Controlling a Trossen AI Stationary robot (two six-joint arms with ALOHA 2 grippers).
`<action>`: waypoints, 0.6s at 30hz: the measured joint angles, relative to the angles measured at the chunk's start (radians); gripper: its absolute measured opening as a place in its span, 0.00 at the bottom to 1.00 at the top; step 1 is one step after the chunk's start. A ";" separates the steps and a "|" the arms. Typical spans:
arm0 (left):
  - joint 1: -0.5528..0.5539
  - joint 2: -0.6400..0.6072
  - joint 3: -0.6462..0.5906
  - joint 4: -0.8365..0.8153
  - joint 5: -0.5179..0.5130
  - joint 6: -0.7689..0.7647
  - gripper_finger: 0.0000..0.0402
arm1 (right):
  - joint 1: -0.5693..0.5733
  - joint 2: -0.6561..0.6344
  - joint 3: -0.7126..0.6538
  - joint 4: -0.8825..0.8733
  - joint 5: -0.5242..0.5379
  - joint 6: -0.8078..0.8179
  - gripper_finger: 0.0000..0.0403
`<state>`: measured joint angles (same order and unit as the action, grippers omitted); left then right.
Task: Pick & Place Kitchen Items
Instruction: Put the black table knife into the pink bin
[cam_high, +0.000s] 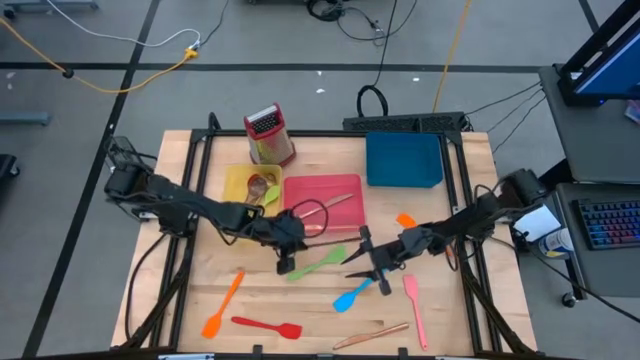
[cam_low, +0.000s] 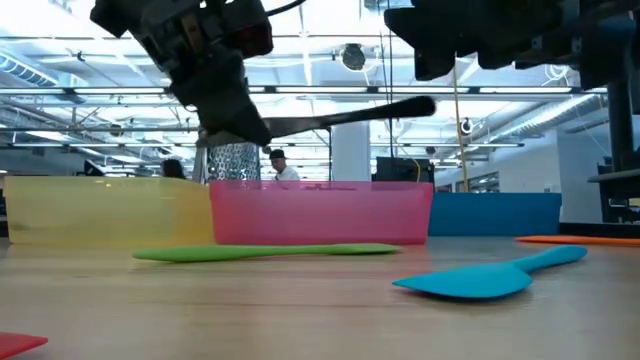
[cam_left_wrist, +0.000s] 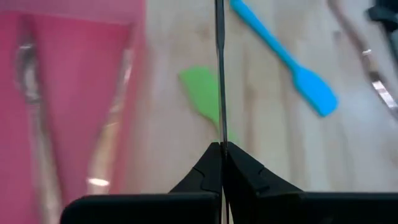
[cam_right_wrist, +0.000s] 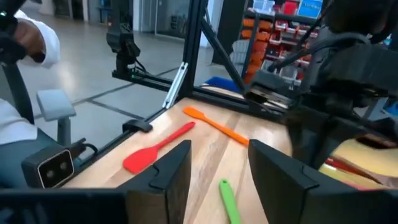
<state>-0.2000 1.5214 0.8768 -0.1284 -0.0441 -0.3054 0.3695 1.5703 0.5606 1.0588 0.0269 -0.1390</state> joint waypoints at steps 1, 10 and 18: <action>0.010 -0.015 0.000 -0.024 -0.013 0.009 0.01 | 0.000 -0.006 0.000 -0.006 0.000 0.005 0.38; 0.157 -0.041 0.000 -0.056 -0.028 0.094 0.01 | -0.001 -0.012 0.000 -0.078 0.000 0.079 0.37; 0.293 -0.013 0.000 -0.059 0.056 0.270 0.02 | -0.001 -0.012 0.000 -0.081 -0.001 0.076 0.36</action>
<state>0.0931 1.5080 0.8768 -0.1879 0.0117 -0.0358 0.3683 1.5581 0.5610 0.9777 0.0257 -0.0631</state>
